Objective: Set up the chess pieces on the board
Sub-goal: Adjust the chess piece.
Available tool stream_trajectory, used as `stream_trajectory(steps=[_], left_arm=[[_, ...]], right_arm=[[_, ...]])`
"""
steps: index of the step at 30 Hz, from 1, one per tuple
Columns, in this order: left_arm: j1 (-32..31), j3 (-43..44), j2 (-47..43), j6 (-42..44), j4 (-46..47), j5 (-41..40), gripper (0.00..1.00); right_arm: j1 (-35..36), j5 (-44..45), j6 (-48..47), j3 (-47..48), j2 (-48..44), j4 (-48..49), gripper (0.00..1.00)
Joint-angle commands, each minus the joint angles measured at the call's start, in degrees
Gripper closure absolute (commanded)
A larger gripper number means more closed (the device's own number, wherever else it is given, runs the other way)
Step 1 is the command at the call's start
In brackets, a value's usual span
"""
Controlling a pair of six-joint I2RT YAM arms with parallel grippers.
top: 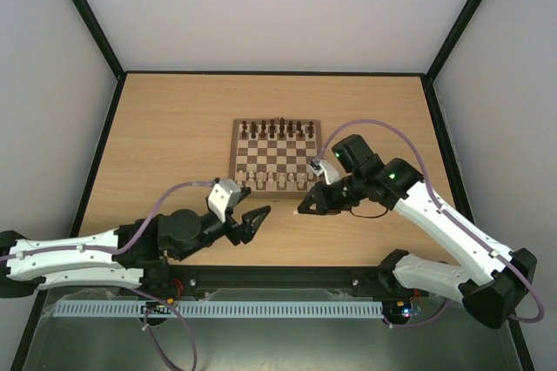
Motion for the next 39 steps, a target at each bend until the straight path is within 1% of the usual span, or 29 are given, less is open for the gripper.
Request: stream_trajectory(steps=[1, 3, 8, 12, 15, 19, 26, 29, 31, 33, 35, 39], left_arm=[[2.54, 2.33, -1.19, -5.02, -5.4, -5.7, 0.24], [3.5, 2.34, -1.28, -5.7, -6.08, -5.59, 0.24], [4.54, 2.09, -3.15, -6.91, -6.24, -5.03, 0.24], [4.61, 0.07, -9.63, -6.99, -5.02, -3.02, 0.22], [4.7, -3.63, -16.46, -6.49, -1.55, -0.19, 0.19], [4.68, -6.93, -21.84, -5.7, 1.47, 3.62, 0.16], [4.71, -9.82, -22.74, -3.41, 9.22, 15.6, 0.15], [4.64, -12.21, -22.95, -2.59, 15.03, 22.82, 0.1], [4.67, -13.19, -24.6, -2.01, 18.09, 26.05, 0.05], [4.65, -13.73, -24.3, -1.52, 20.12, 27.66, 0.02], [4.64, -13.75, -23.71, -0.87, 21.32, 28.19, 0.01], [4.66, -13.94, -18.73, -0.18, 24.53, 28.39, 0.01]], right_arm=[[-0.3, 6.53, -1.53, 2.43, -1.25, -4.96, 0.88], [-0.28, 4.13, -0.71, 1.66, -2.13, -2.98, 0.88], [-0.31, -12.04, 5.14, -3.62, -5.44, 7.98, 0.88], [-0.29, -23.06, 13.12, -6.6, -8.27, 19.39, 0.87], [-0.26, -27.03, 19.07, -8.56, -10.1, 28.12, 0.87], [-0.26, -29.25, 23.01, -8.33, -11.28, 33.51, 0.87], [-0.22, -29.88, 26.57, -6.9, -11.79, 37.23, 0.87], [-0.18, -29.06, 27.59, -6.42, -11.86, 37.99, 0.87], [-0.17, -28.37, 27.96, -5.93, -11.72, 38.24, 0.87], [-0.18, -27.65, 28.24, -5.6, -11.79, 38.3, 0.87], [-0.18, -27.01, 28.57, -5.69, -11.88, 38.63, 0.87], [-0.2, -25.59, 28.63, -5.76, -11.52, 38.89, 0.87]])
